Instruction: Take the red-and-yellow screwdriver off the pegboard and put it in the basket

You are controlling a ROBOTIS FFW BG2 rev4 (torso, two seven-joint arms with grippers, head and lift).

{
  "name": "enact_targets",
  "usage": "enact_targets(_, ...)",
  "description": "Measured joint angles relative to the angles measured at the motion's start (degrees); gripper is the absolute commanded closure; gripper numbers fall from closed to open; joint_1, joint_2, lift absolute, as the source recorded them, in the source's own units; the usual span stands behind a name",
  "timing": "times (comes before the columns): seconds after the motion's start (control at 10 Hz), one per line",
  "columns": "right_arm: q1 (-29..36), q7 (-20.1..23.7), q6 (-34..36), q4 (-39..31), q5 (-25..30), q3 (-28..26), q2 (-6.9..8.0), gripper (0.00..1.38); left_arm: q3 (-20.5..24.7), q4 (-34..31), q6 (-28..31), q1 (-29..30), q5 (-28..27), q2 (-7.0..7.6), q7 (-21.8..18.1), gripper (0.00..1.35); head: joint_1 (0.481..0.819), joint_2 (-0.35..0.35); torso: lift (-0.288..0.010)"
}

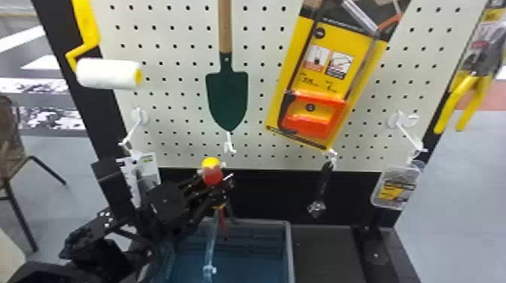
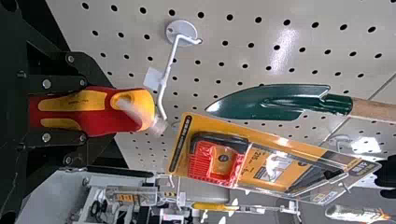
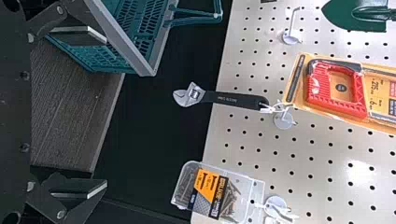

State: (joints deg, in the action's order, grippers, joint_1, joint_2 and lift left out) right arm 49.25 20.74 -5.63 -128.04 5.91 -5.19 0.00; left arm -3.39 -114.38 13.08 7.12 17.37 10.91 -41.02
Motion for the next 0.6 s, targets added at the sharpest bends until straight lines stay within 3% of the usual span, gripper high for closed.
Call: enact_targets(0.6, 0.0, 0.0, 0.0, 0.1, 0.0, 0.0, 0.00, 0.21, 0.9, -2.4, 0.3, 0.5, 0.6, 0.06, 0.4, 1.21, 0.549, 0.000, -0.100)
